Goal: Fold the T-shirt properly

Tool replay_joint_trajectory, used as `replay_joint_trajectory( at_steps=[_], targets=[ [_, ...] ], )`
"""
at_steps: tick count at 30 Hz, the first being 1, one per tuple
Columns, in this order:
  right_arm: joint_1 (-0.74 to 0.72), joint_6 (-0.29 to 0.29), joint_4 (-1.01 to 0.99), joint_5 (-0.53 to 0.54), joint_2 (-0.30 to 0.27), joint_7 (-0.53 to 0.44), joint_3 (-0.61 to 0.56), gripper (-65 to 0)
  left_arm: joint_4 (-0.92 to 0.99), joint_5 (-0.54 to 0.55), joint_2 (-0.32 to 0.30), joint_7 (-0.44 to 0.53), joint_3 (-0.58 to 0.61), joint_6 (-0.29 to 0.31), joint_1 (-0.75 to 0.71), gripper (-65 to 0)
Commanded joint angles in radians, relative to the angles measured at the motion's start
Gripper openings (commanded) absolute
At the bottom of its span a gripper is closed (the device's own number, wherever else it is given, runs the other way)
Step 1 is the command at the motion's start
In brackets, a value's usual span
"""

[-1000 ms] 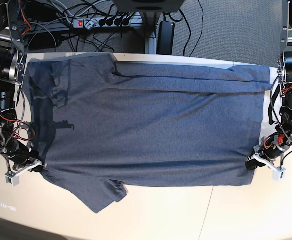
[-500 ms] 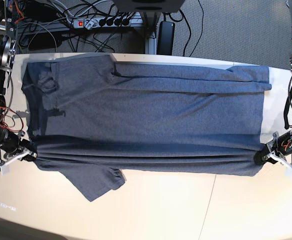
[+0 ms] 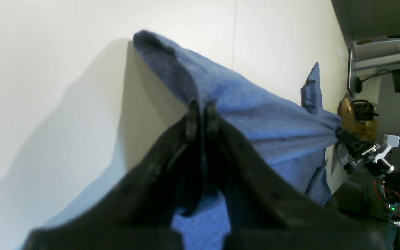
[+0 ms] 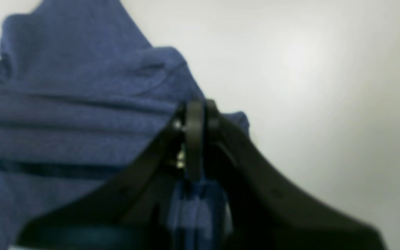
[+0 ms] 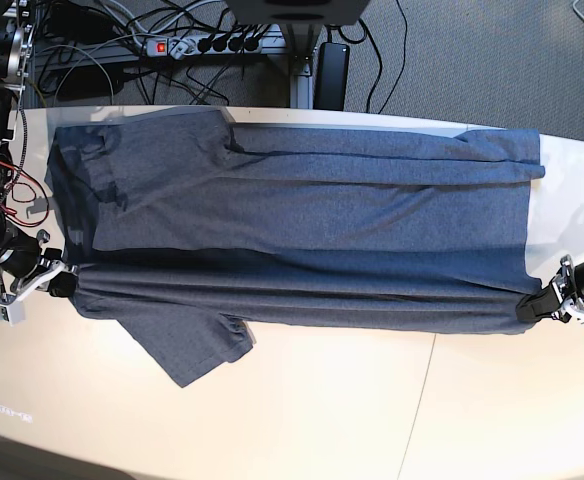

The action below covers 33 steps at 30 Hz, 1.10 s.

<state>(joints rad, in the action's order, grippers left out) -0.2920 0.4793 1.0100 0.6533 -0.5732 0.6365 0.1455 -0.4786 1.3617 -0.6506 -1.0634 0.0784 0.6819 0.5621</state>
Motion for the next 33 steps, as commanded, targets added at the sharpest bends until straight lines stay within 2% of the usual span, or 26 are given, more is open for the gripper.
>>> replay_joint_trajectory(
  at_steps=[1, 10, 13, 14, 15, 24, 29, 33],
  targets=[
    [-0.026, 0.078, 0.018, -0.008, -0.028, -0.026, 0.01, -65.0, -0.022, 0.026, -0.032, 0.012, -0.005, 0.016, 0.017, -65.0],
    [-0.026, 0.078, 0.018, -0.04, -0.027, -0.026, 0.01, -65.0, -0.188, 0.032, -0.037, 0.019, -0.005, 0.016, -0.106, -65.0],
    [-0.026, 0.077, 0.018, -0.053, -0.028, -0.026, 0.01, -34.0, -0.212, 0.024, -0.036, 0.029, -0.005, 0.016, -0.122, -65.0],
    [-0.027, 0.077, 0.018, -0.05, -0.028, -0.027, 0.01, -26.8, -0.212, 0.024, -0.036, 0.034, -0.005, 0.016, -0.122, -65.0],
    [-0.03, 0.077, 0.018, -0.048, -0.028, -0.031, 0.01, -23.6, -0.212, 0.024, -0.037, 0.039, -0.005, 0.016, -0.121, -65.0],
    [-0.102, 0.074, 0.018, -0.051, -0.006, -0.098, 0.01, -23.2, -0.212, -0.005, -0.037, 0.054, -0.005, 0.016, -0.121, -65.0],
    [-0.194, 0.074, -0.003, -0.159, 0.066, -0.098, 0.008, -23.5, -0.213, -0.005, -0.036, 0.054, -0.005, 0.016, -0.121, -65.0],
    [-0.279, 0.073, -0.122, -0.209, 0.14, -0.12, -0.008, -23.5, -0.214, -0.005, -0.036, 0.054, -0.005, 0.016, -0.121, -65.0]
  ],
)
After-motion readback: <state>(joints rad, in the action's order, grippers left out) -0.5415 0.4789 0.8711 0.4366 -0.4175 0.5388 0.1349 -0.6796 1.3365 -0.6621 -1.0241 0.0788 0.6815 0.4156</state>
